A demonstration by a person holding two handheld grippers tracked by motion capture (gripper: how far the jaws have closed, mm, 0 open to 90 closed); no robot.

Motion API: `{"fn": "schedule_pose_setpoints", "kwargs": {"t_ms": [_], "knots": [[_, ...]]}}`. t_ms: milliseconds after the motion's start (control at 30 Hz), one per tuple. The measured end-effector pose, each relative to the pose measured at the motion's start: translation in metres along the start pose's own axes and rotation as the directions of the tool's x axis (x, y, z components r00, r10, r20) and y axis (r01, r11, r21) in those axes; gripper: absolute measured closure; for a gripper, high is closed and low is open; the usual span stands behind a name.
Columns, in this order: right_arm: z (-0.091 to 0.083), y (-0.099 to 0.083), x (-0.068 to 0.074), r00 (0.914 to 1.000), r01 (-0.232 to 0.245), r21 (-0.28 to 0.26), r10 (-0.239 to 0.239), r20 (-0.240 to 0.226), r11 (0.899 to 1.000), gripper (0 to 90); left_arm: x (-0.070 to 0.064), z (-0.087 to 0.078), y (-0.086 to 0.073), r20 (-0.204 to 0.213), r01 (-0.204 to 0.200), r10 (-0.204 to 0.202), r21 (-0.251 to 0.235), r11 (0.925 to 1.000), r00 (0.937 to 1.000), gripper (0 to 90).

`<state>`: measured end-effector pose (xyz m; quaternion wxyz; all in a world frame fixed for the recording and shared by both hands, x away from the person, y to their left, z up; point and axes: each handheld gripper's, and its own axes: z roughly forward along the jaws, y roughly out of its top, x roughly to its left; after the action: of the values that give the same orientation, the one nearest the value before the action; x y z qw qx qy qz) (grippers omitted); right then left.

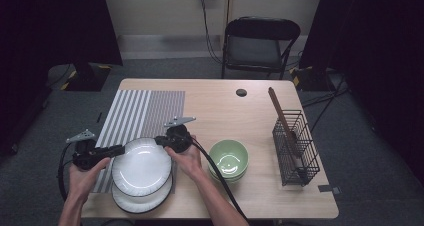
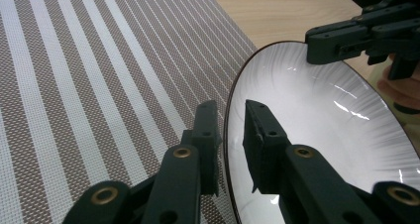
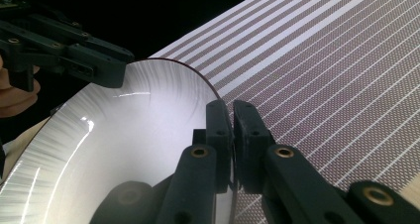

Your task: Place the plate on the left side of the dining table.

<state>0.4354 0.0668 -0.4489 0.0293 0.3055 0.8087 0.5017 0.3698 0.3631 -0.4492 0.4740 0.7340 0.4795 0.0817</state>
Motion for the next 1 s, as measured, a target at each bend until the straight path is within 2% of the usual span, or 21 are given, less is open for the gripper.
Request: {"fn": "schedule_pose_setpoints", "kwargs": {"t_ms": [67,100,167,467,533,767,800,867,1000], "knots": [[-0.001,0.0,0.001,1.0,0.003,-0.002,-0.003,-0.003,1.0,86.8,-0.002,0.005,-0.001,-0.038,-0.019,0.02,0.025,0.9995,0.9991,80.3],[-0.001,0.0,0.0,1.0,0.003,-0.002,-0.003,-0.004,1.0,86.7,-0.001,0.005,-0.001,-0.035,-0.009,0.01,0.02,0.9998,0.9993,84.0],[-0.001,0.0,0.001,1.0,0.005,-0.005,-0.005,-0.004,1.0,86.6,0.001,0.004,-0.002,-0.018,0.002,-0.002,0.012,0.9999,0.9998,84.8],[-0.002,-0.003,0.001,1.0,-0.006,0.003,0.006,-0.001,1.0,83.7,-0.001,0.003,-0.003,-0.025,-0.016,0.017,0.014,0.9998,0.9995,85.3],[-0.001,-0.007,0.001,1.0,-0.007,0.019,0.007,0.005,1.0,81.6,0.0,0.003,-0.005,-0.017,-0.002,0.002,0.009,1.0,0.9999,85.5],[-0.006,-0.015,0.002,0.9998,-0.018,0.028,0.018,0.012,0.999,79.3,0.0,0.003,-0.005,-0.015,0.0,0.0,0.008,1.0,0.9999,85.6],[-0.007,-0.017,0.0,0.9995,-0.032,0.022,0.032,0.004,0.999,79.1,0.0,0.002,-0.005,-0.015,0.003,-0.003,0.009,1.0,0.9999,85.6],[-0.008,-0.019,0.001,0.9994,-0.035,0.016,0.035,-0.008,0.999,84.4,0.0,0.002,-0.005,-0.016,0.002,-0.002,0.012,0.9999,0.9999,85.7],[-0.009,-0.019,0.001,0.9989,-0.045,-0.002,0.045,-0.009,0.999,86.5,-0.001,0.001,-0.003,-0.015,-0.013,0.013,0.015,0.9998,0.9998,85.9]]}}
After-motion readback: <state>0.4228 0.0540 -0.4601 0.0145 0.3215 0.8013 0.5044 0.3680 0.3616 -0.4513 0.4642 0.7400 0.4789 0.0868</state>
